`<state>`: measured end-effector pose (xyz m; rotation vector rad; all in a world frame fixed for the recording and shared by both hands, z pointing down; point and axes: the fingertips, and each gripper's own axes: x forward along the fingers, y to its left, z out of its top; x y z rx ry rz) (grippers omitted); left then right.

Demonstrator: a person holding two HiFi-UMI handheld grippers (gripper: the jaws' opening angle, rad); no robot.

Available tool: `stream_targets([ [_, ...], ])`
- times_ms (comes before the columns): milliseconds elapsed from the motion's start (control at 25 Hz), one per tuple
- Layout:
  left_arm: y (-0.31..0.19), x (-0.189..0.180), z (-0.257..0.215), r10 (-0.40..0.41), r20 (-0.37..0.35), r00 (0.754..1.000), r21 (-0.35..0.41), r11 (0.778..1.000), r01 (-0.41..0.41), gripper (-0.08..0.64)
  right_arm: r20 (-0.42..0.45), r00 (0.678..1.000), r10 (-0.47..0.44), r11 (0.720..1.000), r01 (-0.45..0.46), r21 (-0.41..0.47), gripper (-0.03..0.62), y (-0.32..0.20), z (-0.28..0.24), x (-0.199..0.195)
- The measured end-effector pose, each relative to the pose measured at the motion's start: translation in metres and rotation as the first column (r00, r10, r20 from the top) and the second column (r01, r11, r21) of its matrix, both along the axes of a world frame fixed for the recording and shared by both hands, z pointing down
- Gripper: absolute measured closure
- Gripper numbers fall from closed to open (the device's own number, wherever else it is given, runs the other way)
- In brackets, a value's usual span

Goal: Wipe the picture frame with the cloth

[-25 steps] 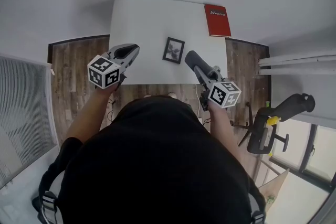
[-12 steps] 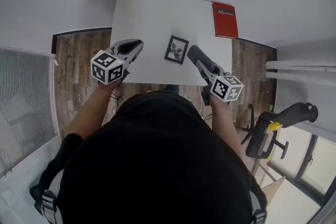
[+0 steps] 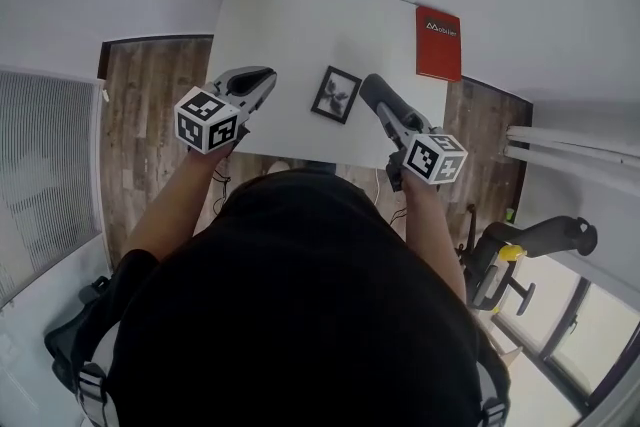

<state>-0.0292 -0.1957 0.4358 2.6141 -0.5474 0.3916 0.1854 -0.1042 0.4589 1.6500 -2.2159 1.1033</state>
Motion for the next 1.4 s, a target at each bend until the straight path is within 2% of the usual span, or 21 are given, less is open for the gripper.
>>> stream_targets([
  [440,-0.009,0.001,0.045,-0.036,0.057,0.998,-0.062,0.997,0.039,0.523,-0.023,0.999,-0.044,0.998,0.042,-0.046,0.471,-0.016,0.021,0.005],
  [920,0.008,0.023,0.101,0.038,0.160,0.986,-0.084,0.996,-0.025,0.523,-0.042,0.992,-0.117,0.986,0.111,-0.124,0.471,-0.032,0.065,0.003],
  [1400,0.041,0.063,0.166,0.148,0.261,0.954,-0.074,0.988,-0.133,0.523,-0.194,0.941,-0.277,0.953,0.242,-0.183,0.471,-0.060,0.119,0.007],
])
